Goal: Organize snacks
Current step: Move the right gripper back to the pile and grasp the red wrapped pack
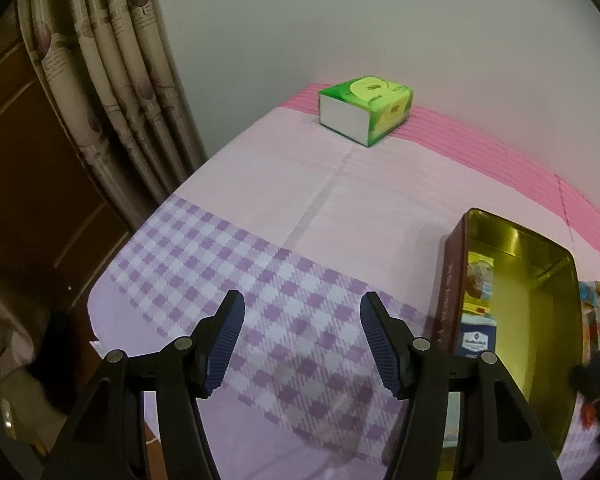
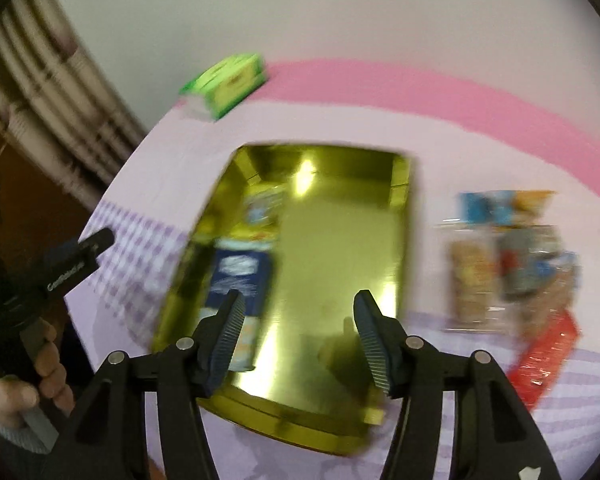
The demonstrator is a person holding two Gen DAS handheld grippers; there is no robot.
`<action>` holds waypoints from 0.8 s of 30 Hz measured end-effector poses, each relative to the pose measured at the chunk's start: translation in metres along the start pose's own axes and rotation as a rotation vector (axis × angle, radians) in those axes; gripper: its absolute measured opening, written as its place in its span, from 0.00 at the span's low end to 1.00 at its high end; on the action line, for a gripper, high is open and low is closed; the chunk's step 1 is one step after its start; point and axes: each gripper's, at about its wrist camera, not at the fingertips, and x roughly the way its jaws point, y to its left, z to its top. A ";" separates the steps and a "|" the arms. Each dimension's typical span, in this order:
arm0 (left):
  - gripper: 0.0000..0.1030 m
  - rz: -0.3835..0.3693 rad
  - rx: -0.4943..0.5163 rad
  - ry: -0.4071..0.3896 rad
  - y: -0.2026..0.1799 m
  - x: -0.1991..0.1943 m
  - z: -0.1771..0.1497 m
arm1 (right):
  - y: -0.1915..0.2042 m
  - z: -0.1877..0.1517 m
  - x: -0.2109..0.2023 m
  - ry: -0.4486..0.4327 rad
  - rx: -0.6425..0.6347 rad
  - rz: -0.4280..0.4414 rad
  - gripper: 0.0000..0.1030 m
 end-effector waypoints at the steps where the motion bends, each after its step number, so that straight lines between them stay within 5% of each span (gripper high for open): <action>1: 0.59 -0.003 0.001 0.001 -0.001 0.000 -0.001 | -0.016 -0.001 -0.009 -0.017 0.029 -0.023 0.54; 13: 0.60 -0.027 0.015 0.003 -0.009 -0.001 -0.003 | -0.173 -0.035 -0.020 0.065 0.365 -0.243 0.56; 24: 0.61 -0.028 0.031 0.006 -0.012 0.001 -0.004 | -0.194 -0.042 0.021 0.137 0.431 -0.299 0.56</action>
